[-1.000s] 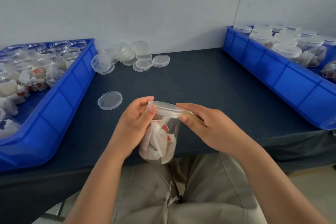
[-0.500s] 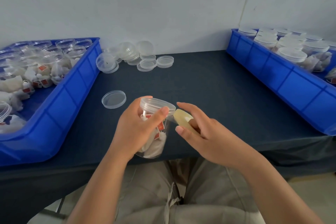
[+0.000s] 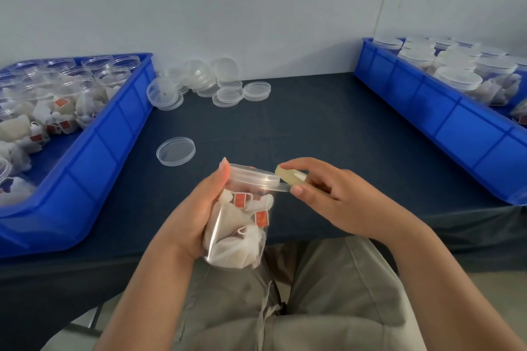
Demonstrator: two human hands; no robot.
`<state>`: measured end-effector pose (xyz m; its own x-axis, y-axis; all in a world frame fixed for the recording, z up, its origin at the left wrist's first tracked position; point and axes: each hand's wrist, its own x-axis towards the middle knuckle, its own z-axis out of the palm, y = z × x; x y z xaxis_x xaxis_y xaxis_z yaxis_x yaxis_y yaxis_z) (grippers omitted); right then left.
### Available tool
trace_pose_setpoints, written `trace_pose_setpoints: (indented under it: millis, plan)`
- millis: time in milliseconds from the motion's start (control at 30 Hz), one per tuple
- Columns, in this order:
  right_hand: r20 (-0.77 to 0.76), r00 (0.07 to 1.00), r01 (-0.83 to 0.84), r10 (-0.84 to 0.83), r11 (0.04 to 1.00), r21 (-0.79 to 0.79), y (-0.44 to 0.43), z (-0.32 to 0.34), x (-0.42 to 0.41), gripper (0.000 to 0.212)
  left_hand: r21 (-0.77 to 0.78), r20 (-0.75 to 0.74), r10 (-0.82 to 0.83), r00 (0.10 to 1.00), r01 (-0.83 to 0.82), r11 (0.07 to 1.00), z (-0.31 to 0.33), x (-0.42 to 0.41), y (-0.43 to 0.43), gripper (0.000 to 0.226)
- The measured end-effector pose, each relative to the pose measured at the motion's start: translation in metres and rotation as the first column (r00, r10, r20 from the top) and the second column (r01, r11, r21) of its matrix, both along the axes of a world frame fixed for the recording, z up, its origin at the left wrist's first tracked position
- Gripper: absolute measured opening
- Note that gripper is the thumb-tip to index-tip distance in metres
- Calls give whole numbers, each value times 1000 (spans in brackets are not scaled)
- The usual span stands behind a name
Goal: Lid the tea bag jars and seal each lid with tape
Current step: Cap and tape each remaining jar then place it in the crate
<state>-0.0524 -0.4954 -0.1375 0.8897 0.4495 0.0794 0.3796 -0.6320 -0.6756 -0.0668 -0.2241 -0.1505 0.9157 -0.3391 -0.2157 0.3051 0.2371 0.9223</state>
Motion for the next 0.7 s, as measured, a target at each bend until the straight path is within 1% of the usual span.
trace_pose_setpoints:
  millis: [67, 133, 200, 233, 267, 333, 367, 400, 467, 533, 567, 600, 667, 700]
  plan:
    - [-5, 1000, -28, 28, 1000, 15, 4, 0, 0, 47, -89, 35, -27, 999, 30, 996, -5, 2, -2, 83]
    - [-5, 998, -60, 60, 997, 55, 7, 1, -2, 49, -125, 87, -46, 995, 56, 991, -8, 5, -6, 83]
    - [1, 996, -88, 88, 993, 81, 9, 3, -4, 46, -122, 162, -110, 981, 131, 984, -9, 7, -8, 81]
    - [5, 995, -95, 95, 992, 78, 9, 4, -5, 47, -85, 196, -136, 971, 155, 984, -9, 8, -8, 80]
    - [7, 995, -97, 97, 993, 66, 9, 6, -6, 49, -25, 221, -136, 966, 145, 989, -7, 9, -7, 81]
    - [13, 996, -87, 87, 995, 40, 8, 7, -8, 46, 163, 322, -82, 943, 30, 986, -5, 14, -3, 85]
    - [27, 997, -77, 76, 996, 35, 9, 6, -9, 43, 252, 401, -68, 914, -39, 967, -4, 16, -1, 85]
    - [45, 998, -54, 53, 998, 36, 9, 6, -9, 42, 307, 471, -52, 881, -108, 945, -3, 16, -1, 84]
    - [86, 996, 25, -28, 999, 41, 10, 4, -8, 48, 353, 537, -14, 844, -210, 912, -1, 16, 1, 70]
    - [123, 988, 92, -95, 995, 30, 13, 4, -9, 53, 412, 552, -37, 833, -234, 881, 0, 11, -1, 62]
    - [142, 983, 112, -114, 993, 22, 15, 5, -10, 55, 454, 548, -57, 834, -240, 858, -2, 9, -4, 64]
    - [159, 980, 121, -121, 993, 13, 18, 5, -12, 56, 492, 555, -58, 830, -271, 827, -3, 7, -8, 71]
    - [195, 974, 124, -118, 992, -22, 24, 5, -16, 56, 516, 603, 17, 797, -407, 754, -3, 3, -16, 92]
    - [210, 970, 132, -120, 990, -42, 27, 6, -18, 57, 492, 625, 69, 778, -461, 738, -3, 2, -18, 96]
